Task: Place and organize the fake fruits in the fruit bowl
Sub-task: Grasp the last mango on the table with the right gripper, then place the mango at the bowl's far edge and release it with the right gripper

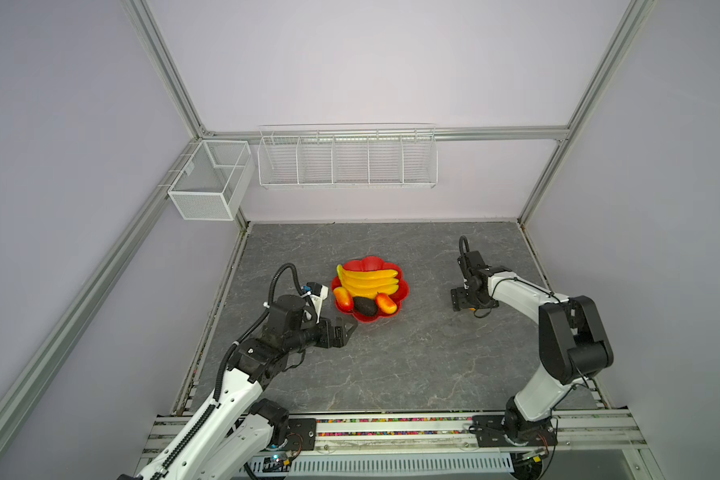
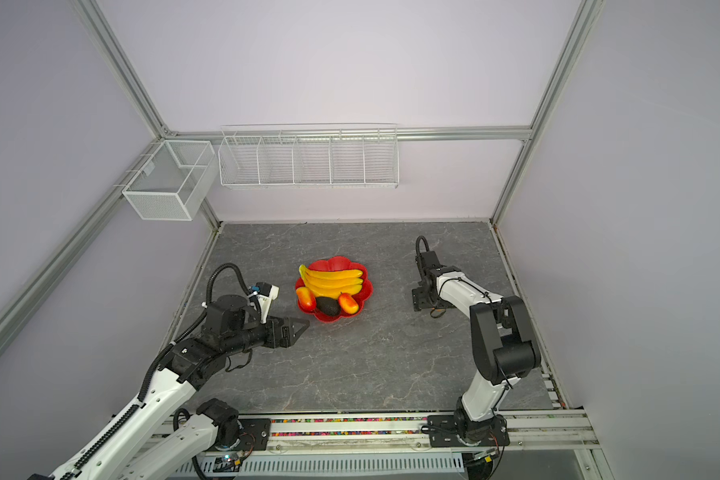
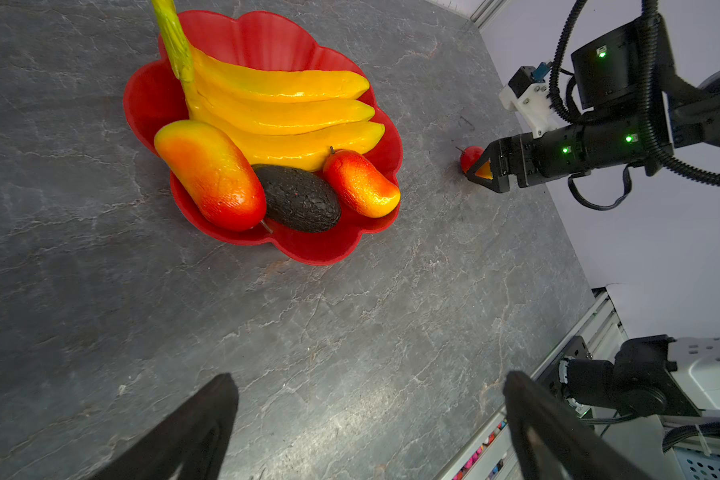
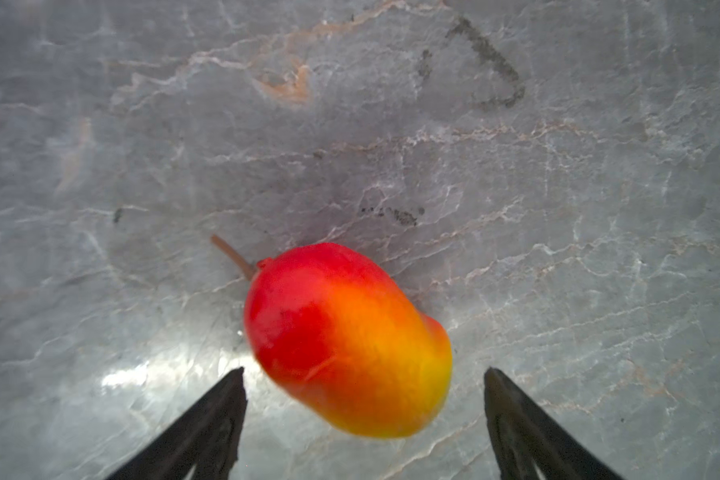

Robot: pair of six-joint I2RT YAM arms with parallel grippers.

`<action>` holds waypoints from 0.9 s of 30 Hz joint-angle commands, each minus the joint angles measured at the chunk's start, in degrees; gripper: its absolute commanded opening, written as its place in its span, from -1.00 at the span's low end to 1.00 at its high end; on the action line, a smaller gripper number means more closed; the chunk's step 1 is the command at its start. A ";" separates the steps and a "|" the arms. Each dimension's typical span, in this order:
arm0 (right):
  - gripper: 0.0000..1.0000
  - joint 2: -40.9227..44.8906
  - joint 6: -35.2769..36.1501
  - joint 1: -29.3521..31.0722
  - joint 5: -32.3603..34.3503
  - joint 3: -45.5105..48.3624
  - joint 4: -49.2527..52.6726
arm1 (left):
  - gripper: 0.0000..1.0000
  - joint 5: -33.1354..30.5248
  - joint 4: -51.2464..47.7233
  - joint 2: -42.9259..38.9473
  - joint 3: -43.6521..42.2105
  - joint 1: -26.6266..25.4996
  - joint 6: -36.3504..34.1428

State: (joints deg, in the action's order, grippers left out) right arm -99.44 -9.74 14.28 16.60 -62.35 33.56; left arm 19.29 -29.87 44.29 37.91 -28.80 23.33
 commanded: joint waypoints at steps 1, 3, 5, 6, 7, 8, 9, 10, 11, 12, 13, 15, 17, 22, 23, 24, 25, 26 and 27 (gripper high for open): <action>0.74 -2.63 3.78 -0.31 -2.36 -1.94 -2.38 | 0.99 -1.33 -0.18 0.18 -0.36 -0.21 -0.74; 0.63 -4.00 4.73 -0.32 -3.25 -2.87 -2.86 | 0.99 -1.53 -0.24 0.24 -0.26 -0.27 -0.67; 0.38 -5.18 5.54 -0.39 -4.75 -3.99 -2.68 | 0.99 -2.06 -0.45 0.27 -0.29 -0.25 -0.69; 0.25 -5.68 5.74 -0.38 -5.42 -4.54 -2.33 | 0.99 -2.21 -0.55 0.31 -0.29 -0.22 -0.81; 0.15 -5.98 5.82 -0.37 -6.06 -4.87 -2.05 | 0.99 -2.31 -0.55 0.40 -0.27 -0.21 -0.79; 0.10 -6.03 6.02 -0.31 -6.87 -5.05 -1.92 | 0.99 -2.33 -0.59 0.49 -0.20 -0.21 -0.83; 0.06 -5.74 6.22 -0.24 -8.19 -5.07 -1.96 | 0.99 -2.32 -0.69 0.57 -0.21 -0.22 -0.87; 0.04 -4.98 6.29 0.20 -9.53 -4.90 -2.30 | 0.99 -2.47 -0.63 0.62 -0.21 -0.21 -0.83; 0.02 -4.08 6.39 0.85 -10.75 -4.74 -2.72 | 0.99 -2.54 -0.72 0.54 -0.12 -0.21 -0.83; 0.01 -2.88 6.61 1.98 -11.99 -4.99 -3.04 | 0.99 -2.74 -0.72 0.59 -0.12 -0.21 -0.92; 0.00 -1.79 6.73 3.43 -12.81 -5.65 -3.03 | 0.99 -2.93 -0.79 0.38 -0.12 -0.21 -0.93; -0.01 -0.70 7.38 6.73 -14.98 -8.45 -2.31 | 0.99 -3.48 -0.97 0.41 -0.07 -0.21 -0.92; -0.02 -1.21 7.79 10.59 -18.10 -12.85 -2.00 | 0.99 -4.33 -1.15 0.30 -0.01 -0.17 -0.92; -0.01 -6.77 9.55 18.85 -20.64 -24.25 -5.46 | 0.99 -6.25 -1.60 -0.78 -0.02 1.98 -0.82; -0.01 -8.45 9.74 19.73 -21.26 -26.11 -7.04 | 0.99 -6.44 -1.55 -0.80 -0.03 2.21 -0.83; -0.01 -10.14 9.54 20.12 -21.83 -27.85 -8.25 | 0.99 -6.53 -1.51 -0.79 -0.12 2.34 -0.80; -0.01 -12.45 8.90 20.49 -21.98 -30.17 -9.36 | 0.99 -6.46 -1.45 -0.79 -0.12 2.39 -0.72; -0.01 -14.97 8.21 20.68 -21.82 -32.76 -9.65 | 0.99 -6.63 -1.47 -0.85 -0.12 2.38 -0.80; 0.00 -17.08 7.96 20.79 -21.79 -35.26 -9.53 | 0.99 -6.78 -1.57 -0.79 -0.12 2.38 -0.82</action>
State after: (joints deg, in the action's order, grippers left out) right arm -110.02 -1.89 35.64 -3.75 -94.30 25.61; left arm 13.80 -30.52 44.03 37.91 -26.72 23.31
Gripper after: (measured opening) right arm 0.498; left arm 0.993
